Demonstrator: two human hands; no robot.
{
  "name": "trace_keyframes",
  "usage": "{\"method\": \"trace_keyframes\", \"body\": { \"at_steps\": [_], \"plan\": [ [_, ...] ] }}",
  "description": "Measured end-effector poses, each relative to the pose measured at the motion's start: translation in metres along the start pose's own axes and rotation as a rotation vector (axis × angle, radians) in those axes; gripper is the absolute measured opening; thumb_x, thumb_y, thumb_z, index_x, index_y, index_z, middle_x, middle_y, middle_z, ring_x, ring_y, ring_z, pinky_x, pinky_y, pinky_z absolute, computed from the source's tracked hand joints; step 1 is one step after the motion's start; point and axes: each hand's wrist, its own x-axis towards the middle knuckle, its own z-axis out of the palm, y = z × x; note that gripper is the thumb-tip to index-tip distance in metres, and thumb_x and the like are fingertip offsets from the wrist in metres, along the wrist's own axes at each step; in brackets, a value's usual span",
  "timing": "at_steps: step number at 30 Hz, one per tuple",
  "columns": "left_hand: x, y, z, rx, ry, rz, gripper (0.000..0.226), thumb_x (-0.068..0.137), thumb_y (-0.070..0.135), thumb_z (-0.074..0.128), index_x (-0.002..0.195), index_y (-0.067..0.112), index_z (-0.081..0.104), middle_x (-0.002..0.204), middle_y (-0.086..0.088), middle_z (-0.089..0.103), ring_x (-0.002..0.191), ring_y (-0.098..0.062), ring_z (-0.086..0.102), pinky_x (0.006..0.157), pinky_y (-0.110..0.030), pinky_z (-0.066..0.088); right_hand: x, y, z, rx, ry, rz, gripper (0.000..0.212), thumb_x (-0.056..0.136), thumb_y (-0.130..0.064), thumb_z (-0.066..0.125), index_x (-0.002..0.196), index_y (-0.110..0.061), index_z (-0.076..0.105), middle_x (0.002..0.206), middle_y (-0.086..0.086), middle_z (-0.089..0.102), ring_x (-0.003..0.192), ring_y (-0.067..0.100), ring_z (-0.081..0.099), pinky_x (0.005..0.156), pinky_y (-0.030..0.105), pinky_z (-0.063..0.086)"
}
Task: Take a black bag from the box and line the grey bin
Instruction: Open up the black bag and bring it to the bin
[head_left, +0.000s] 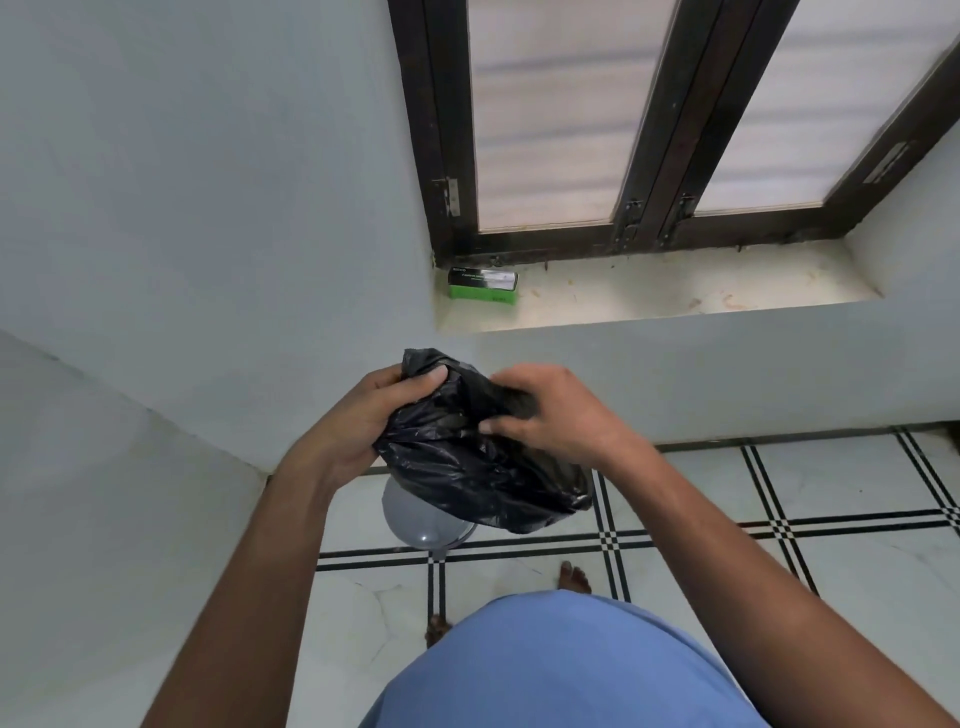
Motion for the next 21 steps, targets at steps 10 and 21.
{"method": "trace_keyframes", "body": {
  "at_steps": [10,21],
  "plan": [
    [0.013,-0.036,-0.057,0.831,0.426,-0.195,0.014,0.084,0.017,0.083,0.078,0.006,0.079,0.070,-0.008,0.074,0.074,-0.025,0.074,0.054,-0.023,0.055,-0.005,0.051,-0.032,0.172,0.191,0.264,0.015,0.106,-0.011,0.057,0.111,-0.021,0.067,0.099,0.000,0.073,0.080,0.015,0.062,0.073,0.035,0.049],
    [0.002,-0.050,-0.071,-0.278,0.107,-0.200,0.048,0.084,0.028,0.080,0.125,0.004,0.080,0.132,-0.023,0.074,0.110,-0.040,0.075,0.118,-0.055,0.048,-0.021,0.061,-0.039,1.016,-0.127,0.339,0.054,0.101,-0.034,0.078,0.127,0.013,0.068,0.114,0.028,0.074,0.103,0.039,0.071,0.088,0.039,0.066]
  ]
}}
